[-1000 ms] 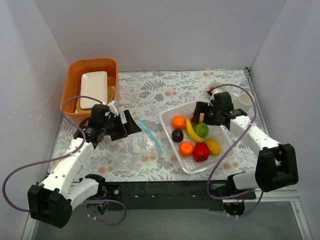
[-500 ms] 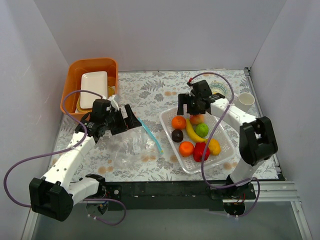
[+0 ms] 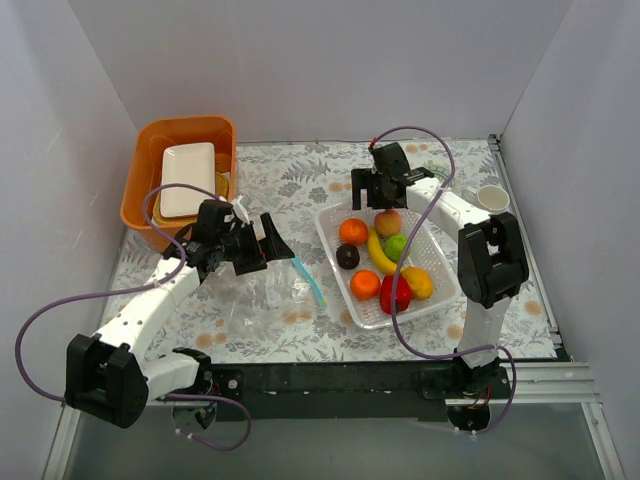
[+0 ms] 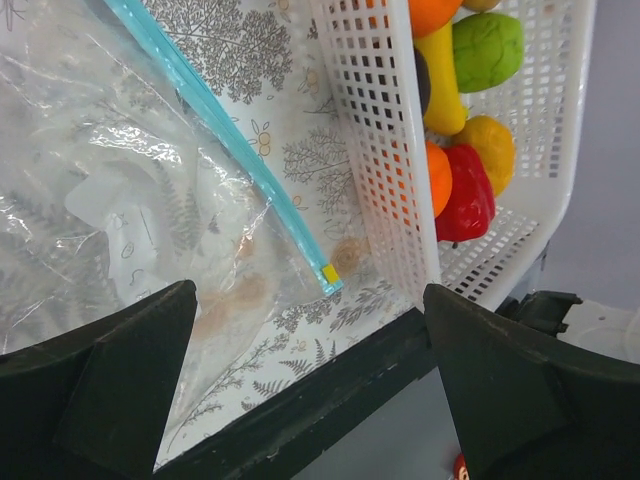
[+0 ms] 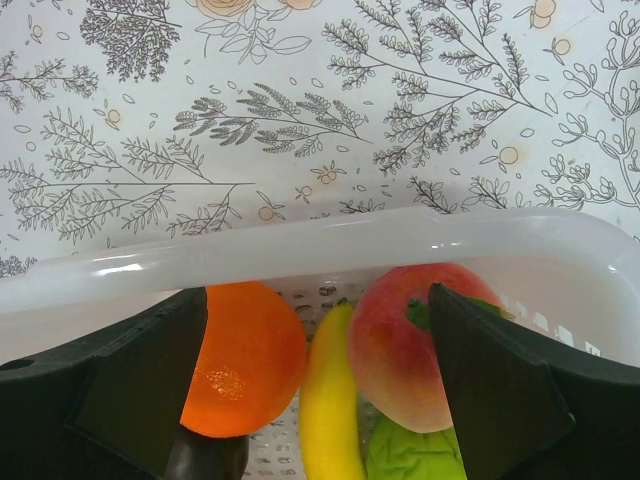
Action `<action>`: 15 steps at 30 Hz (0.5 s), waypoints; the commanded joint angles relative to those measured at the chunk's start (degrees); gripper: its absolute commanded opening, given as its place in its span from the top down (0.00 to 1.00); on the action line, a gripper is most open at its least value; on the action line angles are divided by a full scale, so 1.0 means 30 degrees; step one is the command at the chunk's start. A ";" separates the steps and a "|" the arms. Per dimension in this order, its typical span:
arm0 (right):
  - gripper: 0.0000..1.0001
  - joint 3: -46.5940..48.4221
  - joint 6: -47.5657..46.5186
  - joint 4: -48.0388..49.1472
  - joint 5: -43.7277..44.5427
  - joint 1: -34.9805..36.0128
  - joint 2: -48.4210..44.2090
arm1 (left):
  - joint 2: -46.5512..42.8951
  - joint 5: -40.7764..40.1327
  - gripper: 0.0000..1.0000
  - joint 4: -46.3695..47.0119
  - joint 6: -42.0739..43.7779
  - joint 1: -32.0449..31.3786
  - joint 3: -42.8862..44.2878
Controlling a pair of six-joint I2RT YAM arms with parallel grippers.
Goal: Place the food in the zip-top bag and seal the zipper
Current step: Adjust the bin at the center of the board, then pick up the zipper food storage bag at the center of the board.
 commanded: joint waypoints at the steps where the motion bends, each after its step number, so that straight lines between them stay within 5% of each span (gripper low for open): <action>1: 0.02 0.0478 0.0123 0.0416 -0.0099 -0.0039 -0.0423 | 0.1272 -0.1770 0.02 -0.1065 0.0737 -0.1415 0.1390; 10: 0.02 -0.4471 0.1467 0.2877 -0.4027 0.0981 -0.8237 | 0.1161 -0.7339 0.02 -0.3088 -0.0811 -0.1889 0.0665; 15: 0.02 -0.5704 0.2463 0.2967 -0.6840 0.3092 -0.9801 | -0.0332 -0.9097 0.02 -0.4201 -0.2775 -0.1889 -0.1680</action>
